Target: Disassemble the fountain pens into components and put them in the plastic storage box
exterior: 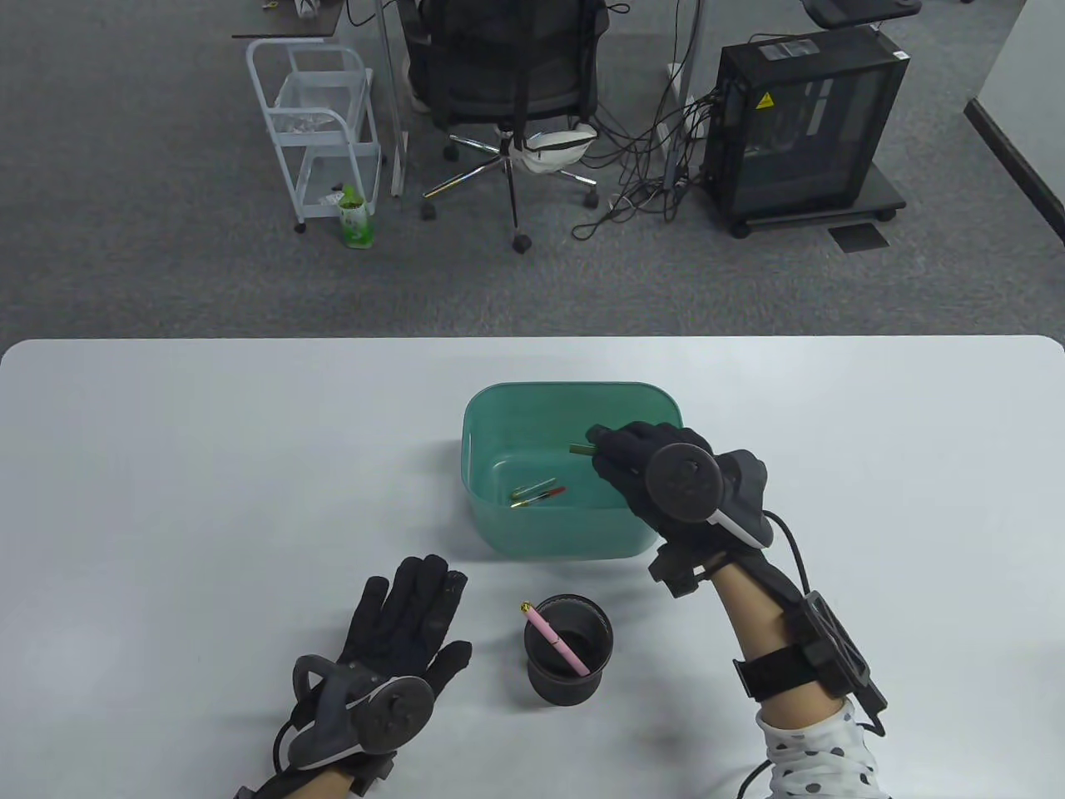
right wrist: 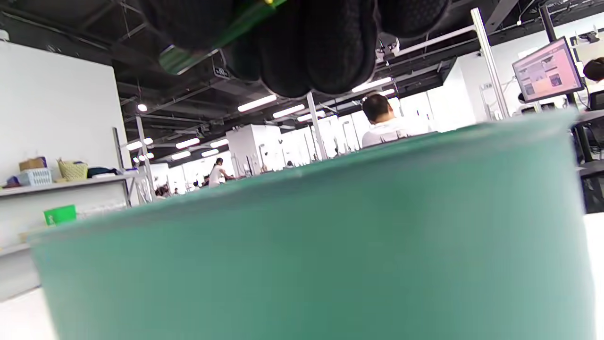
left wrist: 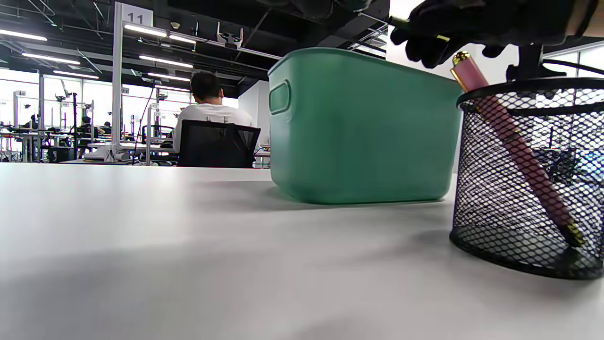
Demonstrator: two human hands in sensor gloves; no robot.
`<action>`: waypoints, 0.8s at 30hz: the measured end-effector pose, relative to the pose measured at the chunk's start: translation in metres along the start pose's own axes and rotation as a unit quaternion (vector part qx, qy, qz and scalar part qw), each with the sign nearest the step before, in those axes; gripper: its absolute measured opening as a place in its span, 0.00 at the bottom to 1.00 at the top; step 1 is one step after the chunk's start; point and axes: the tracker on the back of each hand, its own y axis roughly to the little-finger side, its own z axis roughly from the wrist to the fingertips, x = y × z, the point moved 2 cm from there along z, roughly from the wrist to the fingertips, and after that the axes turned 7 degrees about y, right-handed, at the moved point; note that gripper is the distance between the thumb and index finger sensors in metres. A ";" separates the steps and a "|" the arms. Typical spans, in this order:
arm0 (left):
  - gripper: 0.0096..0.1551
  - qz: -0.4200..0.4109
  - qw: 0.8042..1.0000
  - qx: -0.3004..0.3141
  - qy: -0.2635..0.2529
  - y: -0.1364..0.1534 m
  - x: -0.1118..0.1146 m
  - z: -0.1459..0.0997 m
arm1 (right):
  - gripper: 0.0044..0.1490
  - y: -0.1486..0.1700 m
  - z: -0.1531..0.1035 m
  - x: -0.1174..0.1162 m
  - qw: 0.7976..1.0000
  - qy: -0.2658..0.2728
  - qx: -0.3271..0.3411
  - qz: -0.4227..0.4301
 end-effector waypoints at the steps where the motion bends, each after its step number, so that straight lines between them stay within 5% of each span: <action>1: 0.43 -0.001 1.000 -0.001 -0.001 0.001 0.000 0.000 | 0.27 0.001 0.001 -0.004 1.000 -0.006 -0.003 -0.006; 24: 0.43 -0.009 1.000 -0.007 0.001 0.004 -0.003 -0.001 | 0.27 0.003 -0.004 -0.031 0.997 -0.050 0.016 -0.054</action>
